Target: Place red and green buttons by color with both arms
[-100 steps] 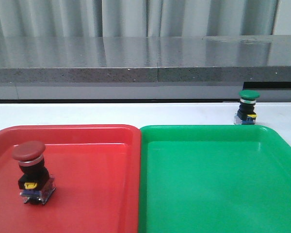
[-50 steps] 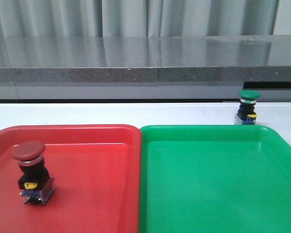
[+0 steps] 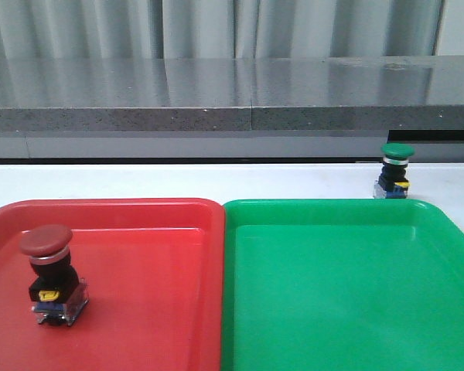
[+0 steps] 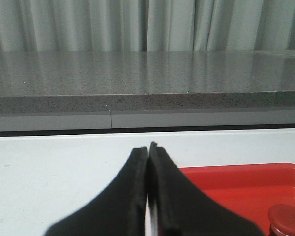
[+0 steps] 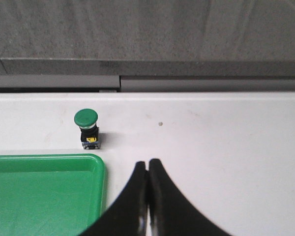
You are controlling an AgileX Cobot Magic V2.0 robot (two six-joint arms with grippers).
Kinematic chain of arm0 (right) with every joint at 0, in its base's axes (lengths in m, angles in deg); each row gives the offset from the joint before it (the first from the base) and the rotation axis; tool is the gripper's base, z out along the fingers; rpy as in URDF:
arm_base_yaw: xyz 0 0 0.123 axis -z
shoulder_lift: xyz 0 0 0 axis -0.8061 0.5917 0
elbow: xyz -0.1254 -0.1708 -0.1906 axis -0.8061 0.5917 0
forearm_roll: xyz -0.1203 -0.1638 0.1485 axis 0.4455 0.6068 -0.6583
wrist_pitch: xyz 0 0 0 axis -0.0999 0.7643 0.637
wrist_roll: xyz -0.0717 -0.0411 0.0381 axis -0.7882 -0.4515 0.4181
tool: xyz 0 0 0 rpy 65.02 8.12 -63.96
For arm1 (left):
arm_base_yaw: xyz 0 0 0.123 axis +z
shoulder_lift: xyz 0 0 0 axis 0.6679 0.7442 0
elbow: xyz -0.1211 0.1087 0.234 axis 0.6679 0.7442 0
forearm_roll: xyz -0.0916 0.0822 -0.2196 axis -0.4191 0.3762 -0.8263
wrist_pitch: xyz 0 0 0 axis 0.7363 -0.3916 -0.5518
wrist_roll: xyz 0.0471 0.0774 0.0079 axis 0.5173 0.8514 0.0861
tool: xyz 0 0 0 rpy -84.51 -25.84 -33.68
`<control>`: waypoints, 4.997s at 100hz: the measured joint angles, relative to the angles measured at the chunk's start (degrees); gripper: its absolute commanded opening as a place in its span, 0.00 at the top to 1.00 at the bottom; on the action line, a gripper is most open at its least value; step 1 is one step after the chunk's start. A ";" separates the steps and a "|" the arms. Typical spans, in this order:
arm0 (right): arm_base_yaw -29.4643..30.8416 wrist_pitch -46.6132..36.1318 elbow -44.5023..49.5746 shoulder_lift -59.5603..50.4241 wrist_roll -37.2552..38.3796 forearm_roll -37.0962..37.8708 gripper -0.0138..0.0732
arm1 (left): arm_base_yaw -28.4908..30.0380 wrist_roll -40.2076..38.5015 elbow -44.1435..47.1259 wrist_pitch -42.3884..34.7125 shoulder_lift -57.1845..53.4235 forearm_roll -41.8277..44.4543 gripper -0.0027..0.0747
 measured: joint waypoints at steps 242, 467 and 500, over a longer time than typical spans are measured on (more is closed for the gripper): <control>-30.45 14.87 -30.21 55.27 24.91 2.17 0.58 | 0.00 0.15 0.00 0.00 0.00 0.00 0.99; -0.64 -6.18 20.71 -22.13 5.33 -1.09 0.91 | 0.00 0.15 0.00 0.00 0.00 0.00 0.99; -0.64 -9.90 30.39 -39.82 5.27 0.64 0.91 | 0.00 0.15 0.00 0.00 0.00 0.00 0.99</control>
